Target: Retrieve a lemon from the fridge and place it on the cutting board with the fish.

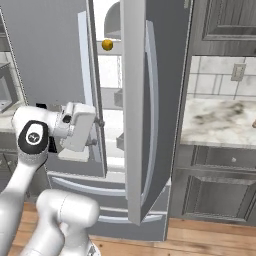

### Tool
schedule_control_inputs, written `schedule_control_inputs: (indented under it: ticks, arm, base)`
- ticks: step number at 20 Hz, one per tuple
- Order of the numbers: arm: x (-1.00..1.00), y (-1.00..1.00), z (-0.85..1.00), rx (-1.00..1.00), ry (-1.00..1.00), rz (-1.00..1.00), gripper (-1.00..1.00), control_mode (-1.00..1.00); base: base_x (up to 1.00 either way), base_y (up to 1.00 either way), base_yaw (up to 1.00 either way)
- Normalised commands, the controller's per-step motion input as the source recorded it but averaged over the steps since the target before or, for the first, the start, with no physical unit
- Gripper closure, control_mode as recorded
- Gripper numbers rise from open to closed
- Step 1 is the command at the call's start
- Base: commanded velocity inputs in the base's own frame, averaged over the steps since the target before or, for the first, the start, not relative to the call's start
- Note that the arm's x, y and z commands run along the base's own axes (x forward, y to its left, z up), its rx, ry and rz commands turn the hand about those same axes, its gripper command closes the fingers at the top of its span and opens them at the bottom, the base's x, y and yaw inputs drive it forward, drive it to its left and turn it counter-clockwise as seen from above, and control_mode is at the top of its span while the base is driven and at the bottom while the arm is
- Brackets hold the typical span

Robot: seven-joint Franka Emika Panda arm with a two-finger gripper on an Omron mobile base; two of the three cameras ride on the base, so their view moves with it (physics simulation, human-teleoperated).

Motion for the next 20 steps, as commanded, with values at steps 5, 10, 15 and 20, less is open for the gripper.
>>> schedule_control_inputs:
  ticks: [5, 10, 15, 20]
  arm:
    - [0.66, 0.1, -0.01, -0.01, 0.03, 0.05, -1.0, -1.0]
    - [0.47, -0.28, -0.11, 0.07, 0.02, 0.05, -1.0, -1.0]
    - [0.19, -0.3, -0.11, 0.06, 0.07, 0.0, -1.0, -1.0]
    - [0.04, -0.35, -0.06, 0.02, 0.05, 0.01, -1.0, -1.0]
  base:
    - [0.0, 0.0, 0.0]
    - [0.0, 0.0, 0.0]
    - [0.0, 0.0, 0.0]
    - [0.0, 0.0, 0.0]
